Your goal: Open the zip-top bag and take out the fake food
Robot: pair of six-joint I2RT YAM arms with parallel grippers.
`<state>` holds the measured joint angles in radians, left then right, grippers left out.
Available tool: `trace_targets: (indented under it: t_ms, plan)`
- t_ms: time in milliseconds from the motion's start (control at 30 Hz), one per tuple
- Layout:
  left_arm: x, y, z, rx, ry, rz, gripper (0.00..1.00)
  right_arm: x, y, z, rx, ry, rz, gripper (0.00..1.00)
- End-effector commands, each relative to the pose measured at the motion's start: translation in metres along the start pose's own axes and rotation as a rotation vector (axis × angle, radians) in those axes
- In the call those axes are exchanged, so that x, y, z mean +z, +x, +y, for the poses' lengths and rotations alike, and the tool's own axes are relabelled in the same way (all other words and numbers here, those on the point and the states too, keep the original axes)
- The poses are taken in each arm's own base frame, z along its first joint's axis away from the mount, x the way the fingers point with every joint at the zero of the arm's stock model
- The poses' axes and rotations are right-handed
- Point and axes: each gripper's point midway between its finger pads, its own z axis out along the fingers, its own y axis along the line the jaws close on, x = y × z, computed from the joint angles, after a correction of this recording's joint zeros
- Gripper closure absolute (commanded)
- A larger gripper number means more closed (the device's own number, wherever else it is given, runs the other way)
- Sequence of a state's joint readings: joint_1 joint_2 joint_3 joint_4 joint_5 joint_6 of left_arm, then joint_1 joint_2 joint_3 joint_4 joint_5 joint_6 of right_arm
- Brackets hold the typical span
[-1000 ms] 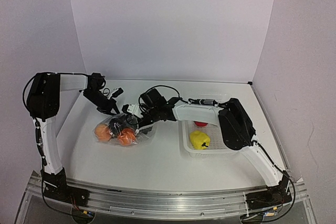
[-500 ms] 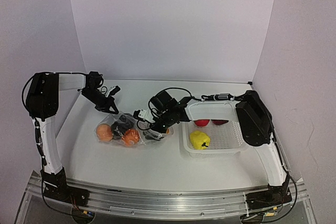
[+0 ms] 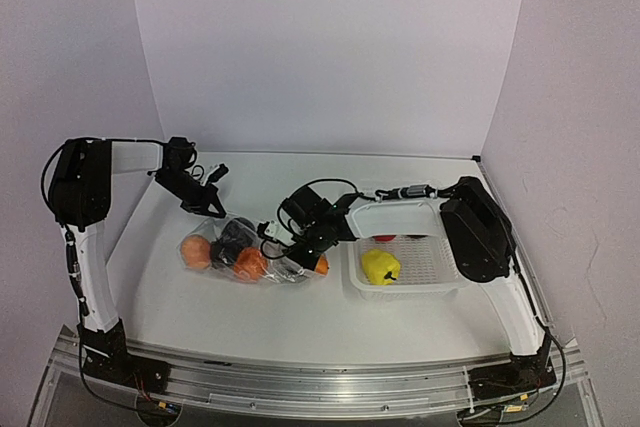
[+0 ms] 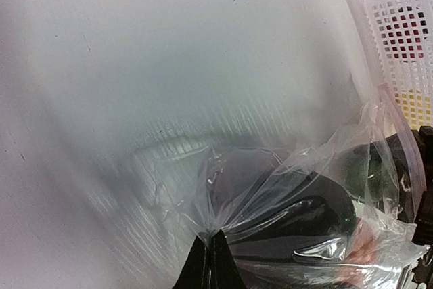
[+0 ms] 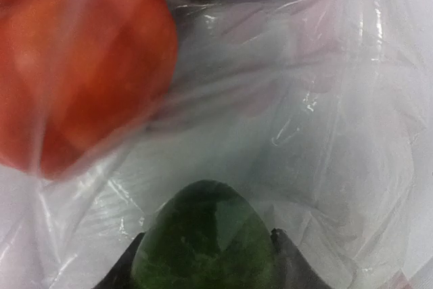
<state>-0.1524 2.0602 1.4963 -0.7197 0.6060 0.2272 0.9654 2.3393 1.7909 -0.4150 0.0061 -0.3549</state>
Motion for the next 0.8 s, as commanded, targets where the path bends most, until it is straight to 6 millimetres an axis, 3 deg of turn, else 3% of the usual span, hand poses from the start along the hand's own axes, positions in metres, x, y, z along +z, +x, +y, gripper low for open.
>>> trace_targets:
  t_ms: [0, 167, 400, 600, 700, 767]
  plan:
    - [-0.021, -0.019, 0.004, 0.042, -0.048, -0.080, 1.00, 0.011, 0.037, 0.008, 0.053, -0.010, 0.135, 0.69]
    - [-0.021, -0.018, 0.007, 0.046, -0.067, -0.078, 1.00, -0.031, -0.005, 0.007, 0.123, -0.035, -0.014, 0.80]
    - [-0.022, -0.018, 0.011, 0.050, -0.092, -0.088, 1.00, -0.106, -0.047, -0.022, 0.372, -0.011, -0.319, 0.87]
    - [-0.022, -0.017, 0.012, 0.051, -0.098, -0.085, 1.00, -0.156, -0.050, -0.055, 0.532, 0.118, -0.470, 0.89]
    - [-0.022, -0.016, 0.010, 0.036, -0.088, -0.086, 1.00, -0.193, -0.057, -0.075, 0.630, 0.174, -0.587, 0.89]
    - [-0.023, -0.015, 0.009, 0.023, -0.084, -0.087, 1.00, -0.217, -0.044, -0.096, 0.707, 0.300, -0.605, 0.89]
